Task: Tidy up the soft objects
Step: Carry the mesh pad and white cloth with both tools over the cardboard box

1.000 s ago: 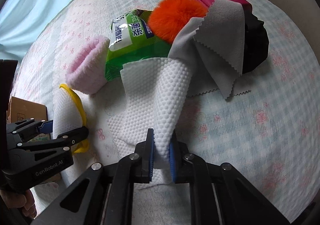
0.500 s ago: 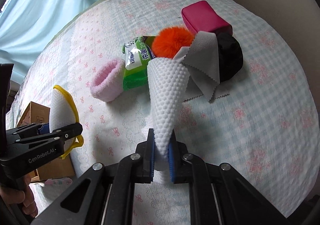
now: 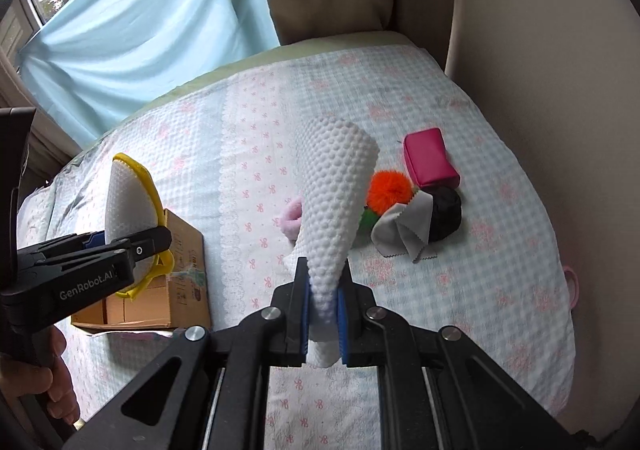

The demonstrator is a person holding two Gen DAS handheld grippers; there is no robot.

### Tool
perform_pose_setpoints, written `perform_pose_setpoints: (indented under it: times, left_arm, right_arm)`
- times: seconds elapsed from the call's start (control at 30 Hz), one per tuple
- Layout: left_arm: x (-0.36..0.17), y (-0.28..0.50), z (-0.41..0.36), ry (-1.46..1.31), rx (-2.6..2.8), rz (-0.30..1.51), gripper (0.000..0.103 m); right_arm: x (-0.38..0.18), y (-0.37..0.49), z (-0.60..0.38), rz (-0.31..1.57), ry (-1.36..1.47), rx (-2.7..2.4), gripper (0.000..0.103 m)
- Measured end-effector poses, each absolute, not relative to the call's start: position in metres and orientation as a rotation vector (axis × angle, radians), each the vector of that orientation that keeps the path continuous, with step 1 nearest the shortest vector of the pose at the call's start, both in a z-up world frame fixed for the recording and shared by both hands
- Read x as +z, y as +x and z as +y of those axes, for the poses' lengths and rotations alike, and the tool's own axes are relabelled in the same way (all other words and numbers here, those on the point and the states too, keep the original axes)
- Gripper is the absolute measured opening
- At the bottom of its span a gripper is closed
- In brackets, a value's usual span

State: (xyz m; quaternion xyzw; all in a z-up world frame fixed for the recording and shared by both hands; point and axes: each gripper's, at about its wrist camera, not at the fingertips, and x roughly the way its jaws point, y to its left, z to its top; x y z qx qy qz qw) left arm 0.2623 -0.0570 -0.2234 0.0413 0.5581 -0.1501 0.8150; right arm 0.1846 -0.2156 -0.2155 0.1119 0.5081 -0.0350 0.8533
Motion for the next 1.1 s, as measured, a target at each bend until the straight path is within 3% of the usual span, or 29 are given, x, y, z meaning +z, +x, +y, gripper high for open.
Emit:
perform_pose_setpoints:
  times: [0.2, 0.5, 0.8, 1.1]
  left_arm:
    - [-0.178, 0.249, 0.003, 0.021, -0.248, 1.127, 0.036]
    - [-0.16, 0.232, 0.125, -0.06, -0.117, 1.098, 0.036]
    - [-0.197, 0.232, 0.219, -0.031, -0.036, 1.17, 0.036]
    - [-0.262, 0.265, 0.242, 0.019, -0.045, 1.297, 0.036]
  right_arm:
    - [-0.18, 0.195, -0.165, 1.035, 0.166, 0.031, 0.01]
    - [-0.158, 0.21, -0.064, 1.059, 0.11, 0.128, 0.01]
    - [-0.18, 0.233, 0.01, 1.144, 0.177, 0.235, 0.01]
    - [-0.243, 0.274, 0.047, 1.324, 0.227, 0.264, 0.01]
